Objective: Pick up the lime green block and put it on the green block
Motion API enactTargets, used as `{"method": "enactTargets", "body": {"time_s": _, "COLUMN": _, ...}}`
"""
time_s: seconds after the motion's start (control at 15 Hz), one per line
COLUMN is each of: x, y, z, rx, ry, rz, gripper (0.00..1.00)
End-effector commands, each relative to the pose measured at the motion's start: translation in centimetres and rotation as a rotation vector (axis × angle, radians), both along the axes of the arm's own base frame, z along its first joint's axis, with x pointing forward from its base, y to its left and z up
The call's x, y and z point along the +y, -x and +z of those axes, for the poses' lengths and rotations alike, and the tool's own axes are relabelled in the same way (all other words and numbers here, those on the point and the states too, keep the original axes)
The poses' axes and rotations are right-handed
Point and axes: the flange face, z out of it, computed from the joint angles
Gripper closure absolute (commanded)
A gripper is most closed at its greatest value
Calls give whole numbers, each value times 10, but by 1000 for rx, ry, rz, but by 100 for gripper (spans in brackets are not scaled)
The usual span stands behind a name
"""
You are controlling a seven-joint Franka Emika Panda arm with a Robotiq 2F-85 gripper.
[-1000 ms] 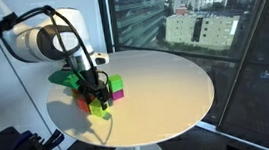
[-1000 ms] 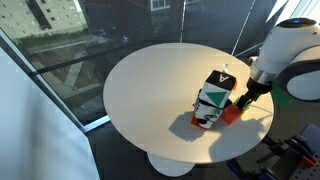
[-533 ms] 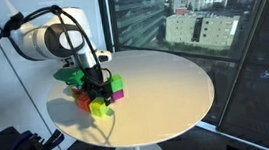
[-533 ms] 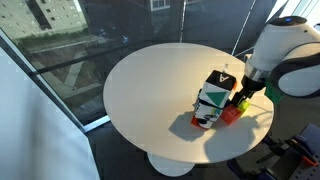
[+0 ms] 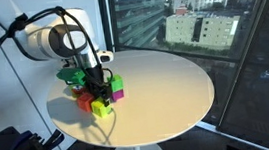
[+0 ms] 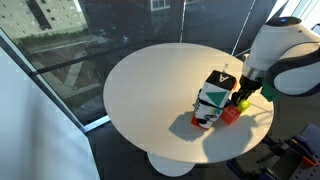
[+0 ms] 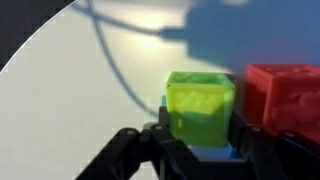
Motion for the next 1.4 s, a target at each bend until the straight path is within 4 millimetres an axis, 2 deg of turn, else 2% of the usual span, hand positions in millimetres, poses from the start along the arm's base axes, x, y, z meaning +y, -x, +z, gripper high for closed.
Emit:
{"method": "enactTargets", "body": {"time_s": 0.0, "x": -6, "y": -7, "z": 21, "rx": -7, "ry": 32, "rz": -49, "gripper": 71}}
{"method": "enactTargets", "body": {"time_s": 0.67, "x": -19, "y": -16, "z": 87, "rx": 96, "ry": 90, "rz": -147, "gripper": 71}}
{"method": "enactTargets", "body": {"time_s": 1.33, "x": -4, "y": -51, "z": 133, "rx": 103, "ry": 108, "rz": -224, "gripper": 71}}
